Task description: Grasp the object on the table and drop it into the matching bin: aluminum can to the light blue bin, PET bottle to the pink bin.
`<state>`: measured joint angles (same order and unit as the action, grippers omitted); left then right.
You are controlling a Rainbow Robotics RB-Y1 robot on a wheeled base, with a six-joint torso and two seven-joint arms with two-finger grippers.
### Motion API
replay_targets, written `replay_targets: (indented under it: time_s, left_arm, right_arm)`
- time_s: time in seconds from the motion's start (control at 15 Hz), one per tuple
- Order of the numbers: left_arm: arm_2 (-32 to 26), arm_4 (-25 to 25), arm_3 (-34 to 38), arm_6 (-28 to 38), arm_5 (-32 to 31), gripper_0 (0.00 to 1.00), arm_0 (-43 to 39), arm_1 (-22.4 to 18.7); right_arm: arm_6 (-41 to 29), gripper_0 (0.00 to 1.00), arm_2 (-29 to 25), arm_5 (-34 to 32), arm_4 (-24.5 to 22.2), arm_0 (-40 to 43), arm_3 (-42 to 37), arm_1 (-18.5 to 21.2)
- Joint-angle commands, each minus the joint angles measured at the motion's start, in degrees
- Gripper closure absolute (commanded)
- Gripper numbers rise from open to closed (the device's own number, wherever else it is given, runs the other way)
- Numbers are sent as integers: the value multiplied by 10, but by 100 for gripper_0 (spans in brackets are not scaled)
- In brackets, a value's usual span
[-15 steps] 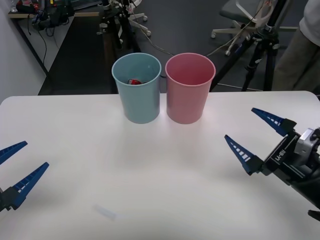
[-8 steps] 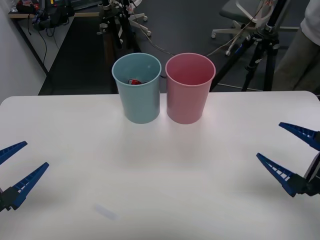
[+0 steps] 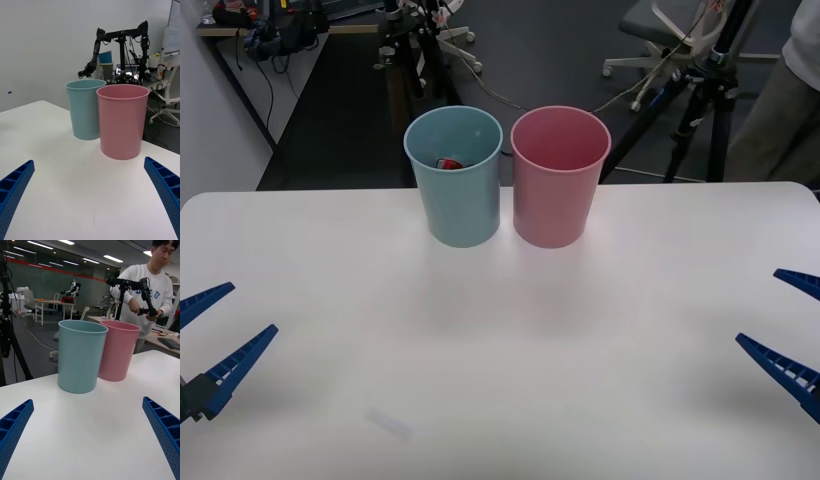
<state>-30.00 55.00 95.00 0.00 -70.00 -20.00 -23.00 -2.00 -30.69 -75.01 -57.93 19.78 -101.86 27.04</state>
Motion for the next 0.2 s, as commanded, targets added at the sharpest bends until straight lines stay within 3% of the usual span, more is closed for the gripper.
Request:
replay_targets:
  time_s: [0.07, 0.2]
  left_arm:
    - [0, 0, 0, 0, 0, 0, 0, 0]
    - [0, 0, 0, 0, 0, 0, 0, 0]
  right_arm:
    - [1, 0, -7, -8, 0, 2, 0, 0]
    - [2, 0, -7, -8, 0, 2, 0, 0]
